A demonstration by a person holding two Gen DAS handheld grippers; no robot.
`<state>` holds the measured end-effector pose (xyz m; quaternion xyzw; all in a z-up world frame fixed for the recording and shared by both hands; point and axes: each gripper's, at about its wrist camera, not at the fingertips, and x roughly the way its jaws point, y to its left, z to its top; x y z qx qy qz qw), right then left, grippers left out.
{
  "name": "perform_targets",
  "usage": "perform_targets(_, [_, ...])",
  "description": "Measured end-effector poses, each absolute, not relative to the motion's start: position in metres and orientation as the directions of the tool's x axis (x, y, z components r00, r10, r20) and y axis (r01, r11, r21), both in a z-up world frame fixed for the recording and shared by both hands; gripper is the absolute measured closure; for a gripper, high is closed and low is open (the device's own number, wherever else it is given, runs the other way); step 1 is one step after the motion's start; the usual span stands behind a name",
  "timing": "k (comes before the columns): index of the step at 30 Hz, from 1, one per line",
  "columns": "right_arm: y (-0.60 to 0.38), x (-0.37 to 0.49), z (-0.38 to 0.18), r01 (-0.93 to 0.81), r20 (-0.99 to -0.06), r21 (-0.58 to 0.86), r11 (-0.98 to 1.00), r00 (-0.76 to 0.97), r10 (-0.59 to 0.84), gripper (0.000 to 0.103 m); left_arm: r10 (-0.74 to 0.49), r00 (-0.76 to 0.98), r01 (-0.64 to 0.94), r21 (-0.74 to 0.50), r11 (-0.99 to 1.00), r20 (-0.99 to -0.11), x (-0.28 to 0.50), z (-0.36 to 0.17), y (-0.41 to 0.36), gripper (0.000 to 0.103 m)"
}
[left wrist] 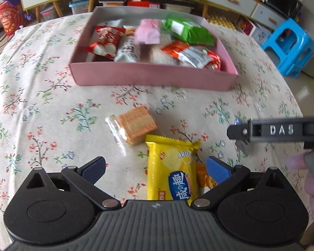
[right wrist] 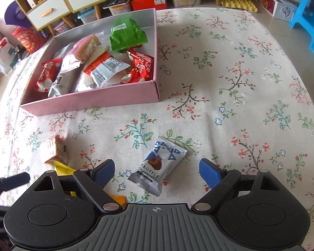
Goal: Organize snacks
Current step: 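Move both tools over the yellow chip bag and truffle packet, then grasp the yellow chip bag with left tool while right tool grasps the truffle chocolate packet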
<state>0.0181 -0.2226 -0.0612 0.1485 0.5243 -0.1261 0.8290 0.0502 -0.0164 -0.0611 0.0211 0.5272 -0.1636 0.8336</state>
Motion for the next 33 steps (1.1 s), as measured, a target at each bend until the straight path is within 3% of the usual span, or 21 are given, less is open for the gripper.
perform_targets(8, [-0.226, 0.019, -0.065, 0.372, -0.911, 0.097, 0.923, 0.406, -0.067, 0.013, -0.23, 0.367, 0.333, -0.104, 0.937, -0.901, 0.047, -0.07, -0.029, 0.006])
perform_targets(15, [-0.229, 0.019, -0.066, 0.38, -0.911, 0.08, 0.922, 0.402, -0.087, 0.013, -0.219, 0.377, 0.325, -0.093, 0.941, -0.9, 0.048, -0.071, -0.029, 0.027])
perform_targets(25, [-0.236, 0.018, -0.074, 0.372, -0.915, 0.009, 0.928, 0.377, -0.142, 0.013, -0.237, 0.381, 0.363, -0.091, 0.927, -0.894, 0.045, -0.067, -0.016, 0.046])
perform_targets(33, [-0.248, 0.01, -0.079, 0.358, -0.912, -0.033, 0.933, 0.372, -0.175, 0.013, -0.249, 0.38, 0.356, -0.107, 0.928, -0.891, 0.043, -0.065, 0.006, 0.048])
